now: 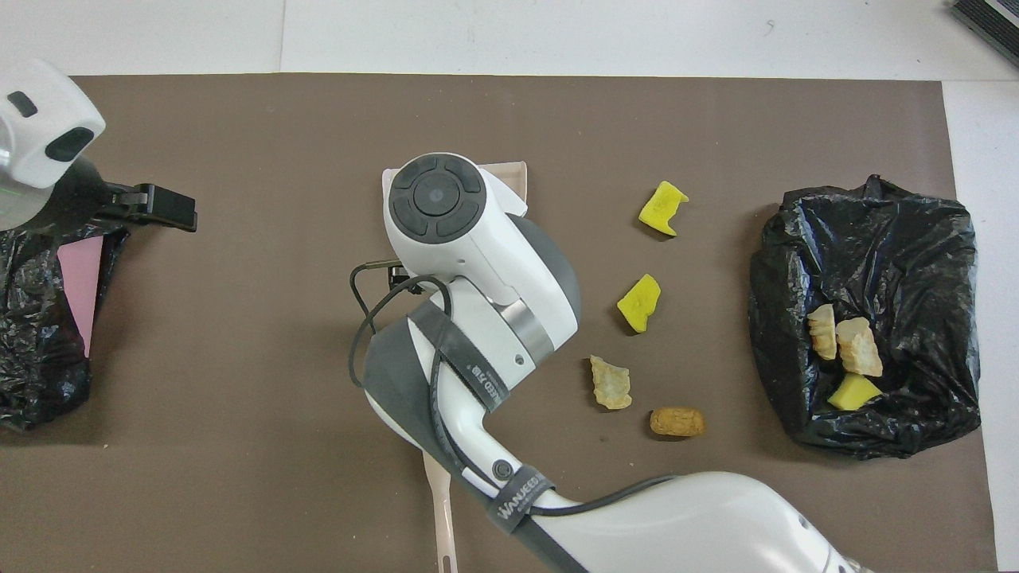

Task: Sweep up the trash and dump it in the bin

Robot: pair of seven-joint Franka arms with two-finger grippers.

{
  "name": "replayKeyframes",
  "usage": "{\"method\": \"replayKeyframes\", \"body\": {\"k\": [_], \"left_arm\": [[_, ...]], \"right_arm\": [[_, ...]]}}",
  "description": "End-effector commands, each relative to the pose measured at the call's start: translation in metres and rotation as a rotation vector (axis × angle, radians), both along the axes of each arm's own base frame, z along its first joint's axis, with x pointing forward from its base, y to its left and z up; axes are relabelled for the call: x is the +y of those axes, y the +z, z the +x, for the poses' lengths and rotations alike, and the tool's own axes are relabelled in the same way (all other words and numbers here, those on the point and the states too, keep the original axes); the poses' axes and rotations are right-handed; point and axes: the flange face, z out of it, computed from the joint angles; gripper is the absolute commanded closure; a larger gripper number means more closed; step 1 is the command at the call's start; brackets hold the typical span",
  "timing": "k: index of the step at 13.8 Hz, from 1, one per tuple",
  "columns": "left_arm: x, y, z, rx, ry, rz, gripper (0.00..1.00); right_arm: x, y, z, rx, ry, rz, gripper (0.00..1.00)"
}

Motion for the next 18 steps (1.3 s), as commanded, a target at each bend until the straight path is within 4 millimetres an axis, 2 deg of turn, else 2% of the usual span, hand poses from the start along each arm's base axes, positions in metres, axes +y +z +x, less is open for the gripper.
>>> {"method": "replayKeyframes", "body": {"k": [1,4,7,9,11,13,15,17,18], "left_arm": [[-0.027,-0.018,0.010,-0.006,-0.037,-0.013,0.00],[-0.044,-0.042,0.018,0.017,-0.040,-0.014,0.00],[-0.091,-0.065,0.022,0.009,-0.013,-0.019,0.00],[-0.132,-0.088,0.021,0.012,-0.026,-0.018,0.00],[-0.167,-0.112,0.020,-0.003,-0.011,-0.015,0.00],[-0.192,-0.123,0.013,-0.003,-0.017,-0.021,0.00],[-0.224,-0.148,0.002,0.011,-0.007,-0.026,0.00],[-0.236,-0.166,-0.005,0.008,0.012,-0.033,0.00],[-0.248,-0.178,-0.015,0.024,-0.001,-0.027,0.00]], "right_arm": [[-0.009,0.018,-0.065,0.036,0.002,-0.021,0.00],[0.004,0.020,-0.125,0.049,0.030,-0.046,0.00],[0.005,0.006,-0.174,0.034,0.067,-0.040,0.00],[0.003,-0.009,-0.208,0.051,0.052,0.010,0.00],[0.018,-0.034,-0.243,0.068,0.043,0.018,0.00],[0.019,-0.055,-0.262,0.075,0.040,0.007,0.00],[0.022,-0.074,-0.281,0.070,0.055,0.009,0.00],[0.025,-0.092,-0.304,0.054,0.047,0.025,0.00],[0.022,-0.097,-0.307,0.056,0.043,0.020,0.00]]}}
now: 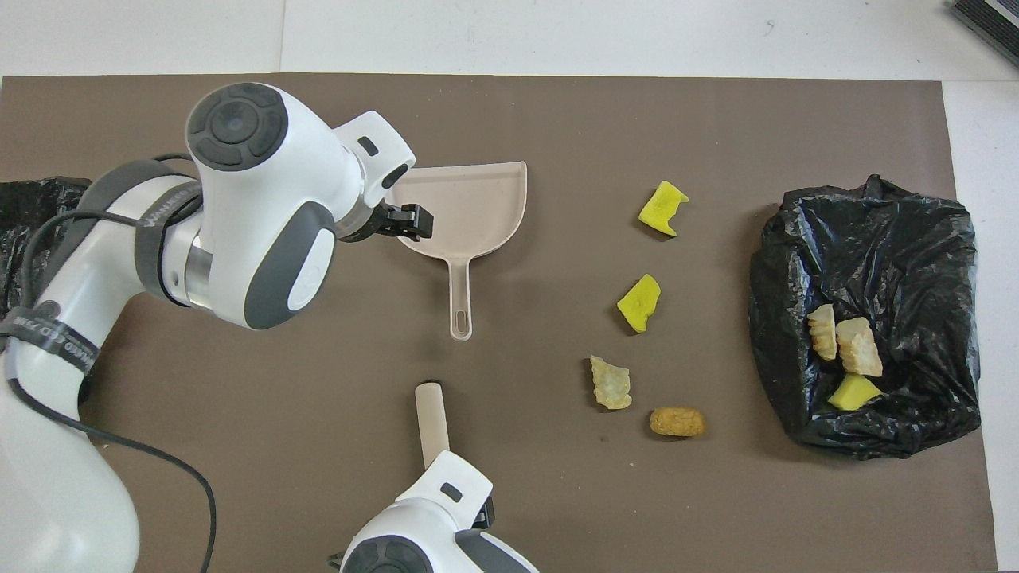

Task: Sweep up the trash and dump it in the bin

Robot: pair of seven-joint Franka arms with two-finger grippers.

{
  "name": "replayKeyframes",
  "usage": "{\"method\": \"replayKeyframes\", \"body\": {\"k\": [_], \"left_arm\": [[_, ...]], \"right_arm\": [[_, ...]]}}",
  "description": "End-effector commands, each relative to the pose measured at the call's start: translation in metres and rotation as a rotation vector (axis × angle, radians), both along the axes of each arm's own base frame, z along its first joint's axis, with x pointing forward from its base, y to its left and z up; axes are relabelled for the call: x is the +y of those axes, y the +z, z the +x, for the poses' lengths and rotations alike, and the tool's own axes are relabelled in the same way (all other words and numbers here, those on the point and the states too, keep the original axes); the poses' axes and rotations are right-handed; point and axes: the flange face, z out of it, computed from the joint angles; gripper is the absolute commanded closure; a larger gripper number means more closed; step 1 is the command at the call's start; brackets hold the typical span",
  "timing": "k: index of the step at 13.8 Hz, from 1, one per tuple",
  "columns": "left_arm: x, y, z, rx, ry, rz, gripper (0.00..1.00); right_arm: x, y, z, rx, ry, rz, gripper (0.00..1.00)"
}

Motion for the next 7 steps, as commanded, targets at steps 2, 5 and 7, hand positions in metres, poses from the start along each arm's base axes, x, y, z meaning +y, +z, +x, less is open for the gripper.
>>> {"method": "replayKeyframes", "body": {"k": [2,5,7], "left_arm": [[-0.018,-0.041,-0.022,0.019,0.024,0.027,0.00],[-0.036,-0.058,-0.033,0.039,0.057,0.030,0.06],[-0.043,-0.057,-0.039,0.050,0.069,0.033,0.54]], "right_arm": [[-0.015,-0.009,-0.022,0.004,-0.025,0.009,0.00],[-0.019,-0.010,-0.029,0.007,-0.014,0.002,0.12],[-0.019,-0.011,-0.028,0.006,-0.004,0.003,0.32]]}}
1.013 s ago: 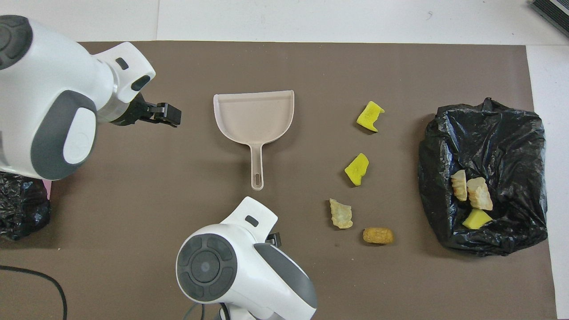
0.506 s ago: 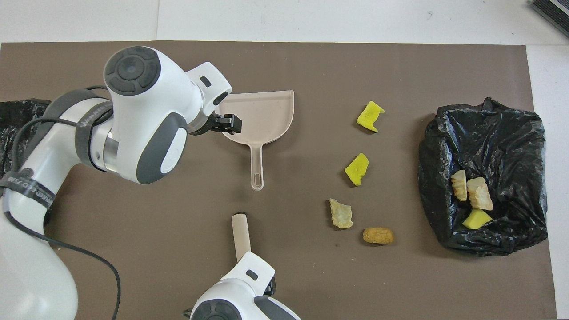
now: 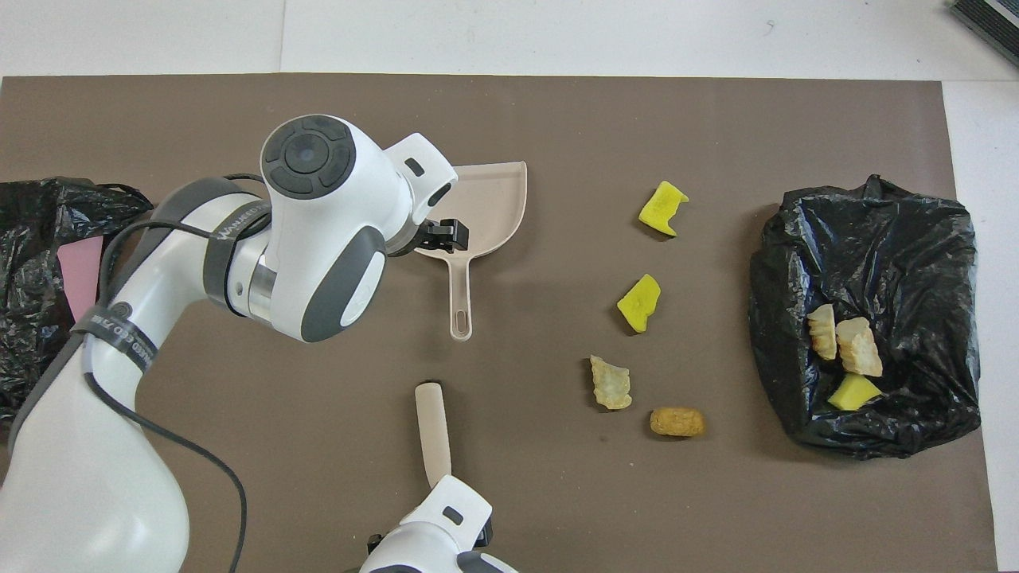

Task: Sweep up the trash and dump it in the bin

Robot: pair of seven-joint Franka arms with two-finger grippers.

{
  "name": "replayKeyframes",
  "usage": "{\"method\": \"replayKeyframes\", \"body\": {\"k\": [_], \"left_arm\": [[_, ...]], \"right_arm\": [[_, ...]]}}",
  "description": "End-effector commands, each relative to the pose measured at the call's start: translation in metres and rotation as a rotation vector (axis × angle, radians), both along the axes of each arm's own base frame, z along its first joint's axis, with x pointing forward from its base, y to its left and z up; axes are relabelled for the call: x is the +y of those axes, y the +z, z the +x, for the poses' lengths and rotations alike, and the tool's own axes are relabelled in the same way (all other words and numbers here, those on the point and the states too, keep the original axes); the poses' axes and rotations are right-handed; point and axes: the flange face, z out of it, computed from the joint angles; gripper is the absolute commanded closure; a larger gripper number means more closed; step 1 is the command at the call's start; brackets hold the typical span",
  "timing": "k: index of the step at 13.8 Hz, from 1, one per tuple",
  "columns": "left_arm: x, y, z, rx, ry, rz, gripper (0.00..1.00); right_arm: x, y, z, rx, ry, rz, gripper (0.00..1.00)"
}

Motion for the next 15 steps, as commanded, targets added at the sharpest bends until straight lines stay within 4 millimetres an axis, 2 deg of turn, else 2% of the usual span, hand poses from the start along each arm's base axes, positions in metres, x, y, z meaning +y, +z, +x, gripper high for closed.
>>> {"method": "replayKeyframes", "body": {"k": [1,2,5,6,7,10,12,15], "left_arm": [[-0.004,0.001,-0.008,0.003,0.013,0.021,0.84],[-0.004,0.000,-0.009,0.009,0.004,0.025,1.00],[0.001,0.003,-0.007,0.010,0.003,0.027,1.00],[0.005,0.009,-0.005,0.008,-0.002,0.028,1.00],[0.011,0.016,-0.001,0.003,-0.007,0.026,1.00],[0.046,0.047,0.013,-0.024,-0.096,0.029,1.00],[0.073,0.061,0.022,-0.036,-0.181,0.037,1.00],[0.130,0.091,0.031,-0.024,-0.323,0.050,1.00]], "right_arm": [[-0.007,0.003,-0.003,0.000,-0.017,0.024,0.40],[-0.006,0.003,-0.003,-0.001,-0.016,0.026,0.51],[-0.006,0.003,-0.004,-0.001,-0.008,0.026,0.86],[-0.006,0.003,-0.004,-0.001,-0.004,0.026,0.95],[-0.004,0.005,-0.003,-0.005,-0.001,0.028,1.00],[0.003,0.013,0.003,-0.023,-0.004,0.038,1.00],[-0.001,0.023,0.011,-0.030,-0.037,0.049,1.00],[-0.015,0.042,0.033,-0.053,-0.116,0.070,1.00]]}}
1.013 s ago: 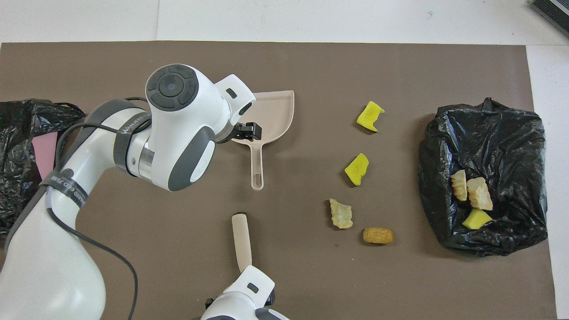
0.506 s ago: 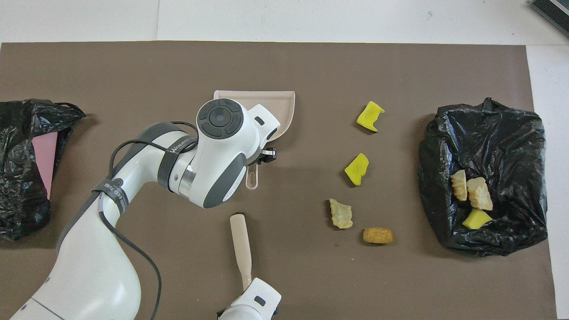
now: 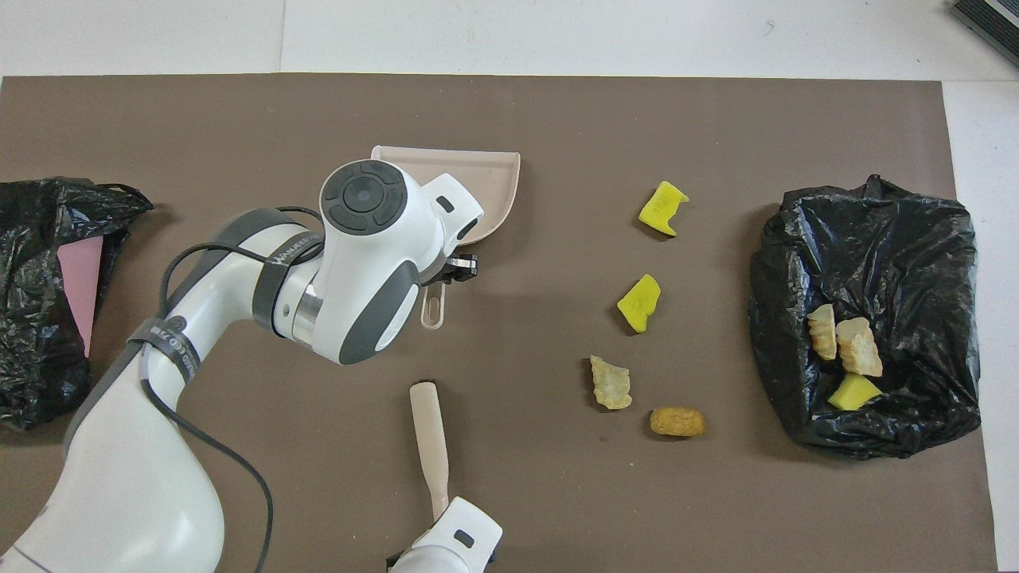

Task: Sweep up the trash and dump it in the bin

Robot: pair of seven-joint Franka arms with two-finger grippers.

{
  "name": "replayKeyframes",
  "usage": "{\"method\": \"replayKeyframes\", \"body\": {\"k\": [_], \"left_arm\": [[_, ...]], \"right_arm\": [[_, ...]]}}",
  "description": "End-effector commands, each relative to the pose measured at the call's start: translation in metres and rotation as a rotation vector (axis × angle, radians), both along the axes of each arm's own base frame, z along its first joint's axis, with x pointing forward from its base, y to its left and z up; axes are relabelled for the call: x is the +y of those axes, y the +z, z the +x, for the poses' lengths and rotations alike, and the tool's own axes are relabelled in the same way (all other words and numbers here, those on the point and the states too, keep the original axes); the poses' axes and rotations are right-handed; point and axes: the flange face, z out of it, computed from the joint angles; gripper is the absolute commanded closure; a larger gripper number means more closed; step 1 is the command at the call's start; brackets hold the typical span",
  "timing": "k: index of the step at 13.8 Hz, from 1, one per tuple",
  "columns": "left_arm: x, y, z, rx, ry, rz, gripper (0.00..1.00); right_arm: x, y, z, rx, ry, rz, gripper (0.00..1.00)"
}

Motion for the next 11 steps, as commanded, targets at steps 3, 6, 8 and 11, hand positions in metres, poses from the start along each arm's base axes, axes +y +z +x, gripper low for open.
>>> {"method": "replayKeyframes", "body": {"k": [3,6,8,11], "left_arm": [[0.088,0.041,0.001,0.045,-0.277,0.039,1.00],[0.127,0.040,0.004,0.075,-0.460,0.034,1.00],[0.143,0.036,0.002,0.089,-0.617,0.026,1.00],[0.159,0.019,-0.020,0.098,-0.848,0.016,1.00]], "right_arm": [[-0.031,0.035,0.032,-0.032,-0.113,0.028,1.00],[-0.049,0.050,0.046,-0.050,-0.133,0.007,1.00],[-0.054,0.052,0.047,-0.055,-0.157,-0.036,1.00],[-0.062,0.051,0.048,-0.047,-0.230,-0.099,1.00]]}}
